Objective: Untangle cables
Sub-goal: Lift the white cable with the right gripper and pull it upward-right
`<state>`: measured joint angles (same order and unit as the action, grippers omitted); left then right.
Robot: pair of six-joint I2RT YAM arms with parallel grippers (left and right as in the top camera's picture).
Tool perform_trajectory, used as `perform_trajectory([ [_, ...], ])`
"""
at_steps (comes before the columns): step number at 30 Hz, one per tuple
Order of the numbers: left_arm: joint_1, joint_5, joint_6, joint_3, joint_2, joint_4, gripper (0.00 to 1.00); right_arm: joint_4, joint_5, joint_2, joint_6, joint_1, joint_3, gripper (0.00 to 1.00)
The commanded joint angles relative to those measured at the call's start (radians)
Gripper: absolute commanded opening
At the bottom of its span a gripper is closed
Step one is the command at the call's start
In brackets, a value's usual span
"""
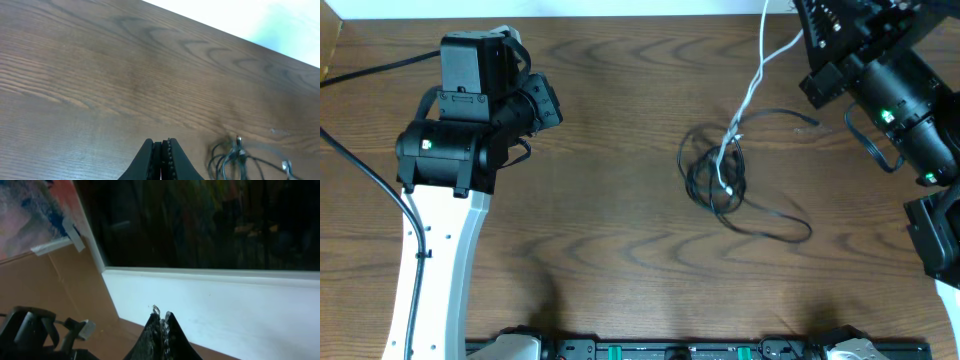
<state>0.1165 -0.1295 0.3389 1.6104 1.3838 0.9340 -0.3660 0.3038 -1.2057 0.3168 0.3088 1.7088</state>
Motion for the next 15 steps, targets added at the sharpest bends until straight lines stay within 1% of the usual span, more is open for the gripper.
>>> perform_trajectory([
  [1, -0.003, -0.029, -0.013, -0.003, 0.007, 0.004, 0.08, -0.036, -0.033, -0.024, 0.032, -0.016, 0.019, 0.01],
  [5, -0.002, -0.089, -0.014, -0.006, 0.037, 0.005, 0.08, -0.117, -0.032, -0.085, 0.035, -0.016, 0.019, 0.01],
  [9, -0.002, -0.125, -0.013, -0.011, 0.096, 0.008, 0.08, -0.133, -0.02, -0.15, 0.075, -0.016, 0.019, 0.01],
  [11, -0.002, -0.133, -0.013, -0.011, 0.122, 0.009, 0.08, -0.119, -0.009, -0.179, 0.11, -0.016, 0.019, 0.01],
  [13, -0.002, -0.133, -0.013, -0.011, 0.141, 0.007, 0.08, -0.081, -0.006, -0.201, 0.178, -0.016, 0.019, 0.01],
  [15, -0.002, -0.132, -0.013, -0.011, 0.152, 0.006, 0.08, 0.02, -0.019, -0.208, 0.216, -0.02, 0.019, 0.01],
])
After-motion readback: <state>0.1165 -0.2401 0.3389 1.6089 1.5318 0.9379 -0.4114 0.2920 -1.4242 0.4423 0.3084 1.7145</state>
